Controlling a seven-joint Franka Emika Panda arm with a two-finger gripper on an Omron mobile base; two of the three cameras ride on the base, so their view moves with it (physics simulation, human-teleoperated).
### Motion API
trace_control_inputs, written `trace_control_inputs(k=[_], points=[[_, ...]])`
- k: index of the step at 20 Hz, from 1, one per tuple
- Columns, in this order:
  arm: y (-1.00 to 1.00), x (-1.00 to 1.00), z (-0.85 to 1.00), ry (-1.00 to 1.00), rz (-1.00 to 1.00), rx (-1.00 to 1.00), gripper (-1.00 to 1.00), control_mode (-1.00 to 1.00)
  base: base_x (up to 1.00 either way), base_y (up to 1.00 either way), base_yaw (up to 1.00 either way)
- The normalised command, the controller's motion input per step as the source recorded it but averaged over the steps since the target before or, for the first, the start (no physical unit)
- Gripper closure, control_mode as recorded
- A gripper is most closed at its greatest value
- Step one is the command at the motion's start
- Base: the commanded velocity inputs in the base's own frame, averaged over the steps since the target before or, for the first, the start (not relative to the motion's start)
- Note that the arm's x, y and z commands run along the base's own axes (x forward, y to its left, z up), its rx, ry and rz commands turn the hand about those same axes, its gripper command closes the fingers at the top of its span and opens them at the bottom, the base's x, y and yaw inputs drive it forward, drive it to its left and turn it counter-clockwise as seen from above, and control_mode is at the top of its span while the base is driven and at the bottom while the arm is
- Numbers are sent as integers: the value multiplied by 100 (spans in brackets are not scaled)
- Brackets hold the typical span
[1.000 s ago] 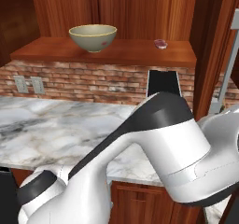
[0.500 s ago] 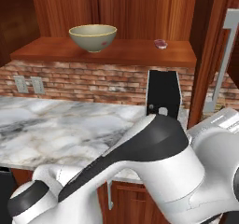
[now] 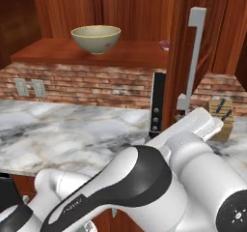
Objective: Pick the mug and place it in the sink. Pick the bowl and place it in the open cabinet and then close the cabinet.
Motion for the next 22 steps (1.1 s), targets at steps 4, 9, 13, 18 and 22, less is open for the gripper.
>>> trace_control_inputs(k=[4, 9, 13, 18, 22], points=[[58, 48, 8, -10, 8, 4, -100, -100, 0, 0, 0], [60, 50, 29, -4, 1, 1, -100, -100, 0, 0, 0], [55, 40, 21, -1, 0, 0, -100, -100, 0, 0, 0], [63, 32, 1, 0, 0, 1, -100, -100, 0, 0, 0], [67, 52, 0, 0, 0, 4, -100, -100, 0, 0, 0]])
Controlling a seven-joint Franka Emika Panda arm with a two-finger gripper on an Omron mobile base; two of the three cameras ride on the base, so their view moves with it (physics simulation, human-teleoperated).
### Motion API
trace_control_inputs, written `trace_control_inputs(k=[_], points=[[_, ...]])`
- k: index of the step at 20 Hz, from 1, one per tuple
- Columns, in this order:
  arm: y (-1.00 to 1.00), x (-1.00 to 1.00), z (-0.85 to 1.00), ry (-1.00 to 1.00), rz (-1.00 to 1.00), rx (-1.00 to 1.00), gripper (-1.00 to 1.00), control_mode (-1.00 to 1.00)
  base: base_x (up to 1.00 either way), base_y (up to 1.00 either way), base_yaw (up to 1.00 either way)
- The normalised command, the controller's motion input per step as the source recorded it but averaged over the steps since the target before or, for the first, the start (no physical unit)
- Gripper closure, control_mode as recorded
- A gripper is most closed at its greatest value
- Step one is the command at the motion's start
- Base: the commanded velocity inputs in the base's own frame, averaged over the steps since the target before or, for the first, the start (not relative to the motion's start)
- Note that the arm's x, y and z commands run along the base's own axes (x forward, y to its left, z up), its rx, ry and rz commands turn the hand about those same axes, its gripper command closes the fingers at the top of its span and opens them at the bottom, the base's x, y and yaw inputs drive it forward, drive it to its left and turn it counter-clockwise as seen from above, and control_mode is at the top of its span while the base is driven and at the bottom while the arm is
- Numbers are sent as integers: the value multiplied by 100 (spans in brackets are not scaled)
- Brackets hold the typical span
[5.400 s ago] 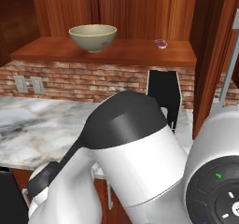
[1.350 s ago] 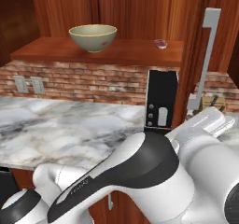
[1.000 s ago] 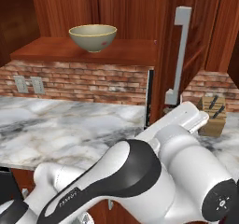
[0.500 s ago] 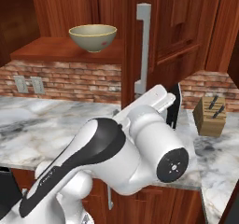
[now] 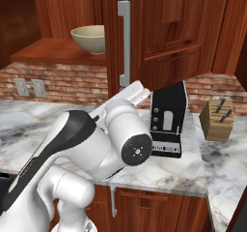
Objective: Pick the mug and place it in the sink. Pick the bowl and place it in the open cabinet and then close the cabinet.
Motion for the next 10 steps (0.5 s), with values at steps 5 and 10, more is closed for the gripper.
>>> trace_control_inputs(k=[5, 10], points=[[30, 64, 13, 0, 0, 4, -100, -100, 0, 0, 0], [3, 79, 2, 0, -2, 2, -100, -100, 0, 0, 0]])
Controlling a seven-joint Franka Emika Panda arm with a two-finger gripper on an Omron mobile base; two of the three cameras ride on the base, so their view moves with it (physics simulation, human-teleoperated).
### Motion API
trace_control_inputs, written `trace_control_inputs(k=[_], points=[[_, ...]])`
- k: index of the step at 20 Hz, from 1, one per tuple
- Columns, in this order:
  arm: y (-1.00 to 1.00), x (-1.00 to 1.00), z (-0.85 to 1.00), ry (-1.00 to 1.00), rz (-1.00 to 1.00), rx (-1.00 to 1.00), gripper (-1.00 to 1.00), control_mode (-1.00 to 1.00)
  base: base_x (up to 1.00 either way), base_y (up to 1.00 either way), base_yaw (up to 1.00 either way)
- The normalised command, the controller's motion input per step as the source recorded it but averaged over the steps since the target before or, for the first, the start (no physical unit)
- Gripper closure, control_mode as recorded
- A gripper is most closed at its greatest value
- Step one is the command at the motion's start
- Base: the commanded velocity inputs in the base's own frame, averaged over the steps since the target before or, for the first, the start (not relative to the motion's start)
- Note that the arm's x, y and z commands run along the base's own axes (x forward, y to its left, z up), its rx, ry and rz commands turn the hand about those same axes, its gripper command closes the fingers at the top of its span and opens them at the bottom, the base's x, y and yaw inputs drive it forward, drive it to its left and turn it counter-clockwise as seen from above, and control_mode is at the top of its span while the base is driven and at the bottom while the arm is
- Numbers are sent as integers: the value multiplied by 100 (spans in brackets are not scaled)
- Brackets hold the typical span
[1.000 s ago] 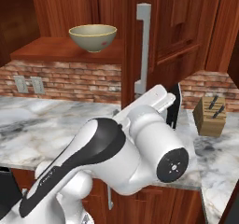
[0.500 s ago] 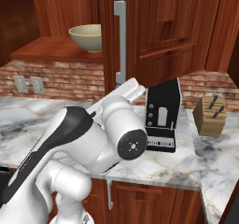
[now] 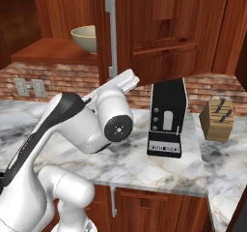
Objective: Pick the mug and place it in the sink. Pick the bowl and place it in the open cabinet and then close the cabinet.
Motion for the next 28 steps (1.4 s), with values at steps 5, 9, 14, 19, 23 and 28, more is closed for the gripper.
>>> trace_control_inputs(k=[5, 9, 14, 19, 23, 28], points=[[12, 77, 0, 0, -5, 1, -100, -100, 0, 0, 0], [23, 71, -1, 1, -6, 2, -100, -100, 0, 0, 0], [18, 78, -23, 3, -8, 4, -100, -100, 0, 0, 0], [14, 93, -18, 3, -7, 6, -100, -100, 0, 0, 0], [1, 100, 0, 13, -6, 12, -100, -100, 0, 0, 0], [0, 89, 0, 17, -4, 18, -100, -100, 0, 0, 0]])
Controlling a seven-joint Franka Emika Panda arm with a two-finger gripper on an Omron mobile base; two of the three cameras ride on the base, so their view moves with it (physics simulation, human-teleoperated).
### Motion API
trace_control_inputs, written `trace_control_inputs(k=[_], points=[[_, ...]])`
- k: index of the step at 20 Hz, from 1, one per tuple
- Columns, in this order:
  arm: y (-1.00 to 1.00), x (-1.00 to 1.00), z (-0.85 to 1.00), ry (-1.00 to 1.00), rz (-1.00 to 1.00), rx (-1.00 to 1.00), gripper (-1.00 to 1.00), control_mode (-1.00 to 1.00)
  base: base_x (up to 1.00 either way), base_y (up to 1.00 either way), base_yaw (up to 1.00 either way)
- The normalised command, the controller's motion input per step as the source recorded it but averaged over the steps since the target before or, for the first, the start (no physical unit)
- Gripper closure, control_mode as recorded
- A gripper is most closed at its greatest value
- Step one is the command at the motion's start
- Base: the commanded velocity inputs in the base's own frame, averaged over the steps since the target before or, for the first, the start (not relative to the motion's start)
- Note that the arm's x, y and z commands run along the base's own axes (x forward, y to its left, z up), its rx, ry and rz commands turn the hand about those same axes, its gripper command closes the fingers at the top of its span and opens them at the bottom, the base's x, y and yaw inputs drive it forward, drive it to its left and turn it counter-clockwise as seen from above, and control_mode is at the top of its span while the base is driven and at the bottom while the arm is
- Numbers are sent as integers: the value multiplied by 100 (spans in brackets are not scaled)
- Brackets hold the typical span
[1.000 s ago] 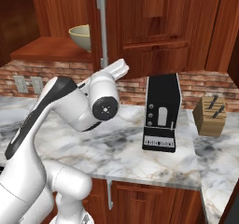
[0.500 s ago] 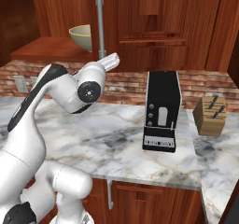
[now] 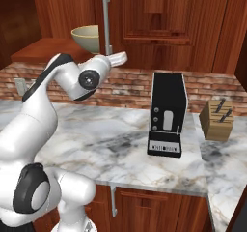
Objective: Pick the mug and place it in the sink. Pick the bowl and place it in the open cabinet and then close the cabinet.
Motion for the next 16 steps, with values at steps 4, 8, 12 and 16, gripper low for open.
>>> trace_control_inputs(k=[4, 8, 12, 16], points=[[0, 75, 0, 17, -3, 20, -100, -100, 0, 0, 0], [7, 53, 0, 16, -1, 21, -100, -100, 0, 0, 0], [13, -39, 7, 1, 0, 18, -100, -100, 0, 0, 0], [-15, -70, 55, 5, 0, 3, -100, -100, 0, 0, 0]])
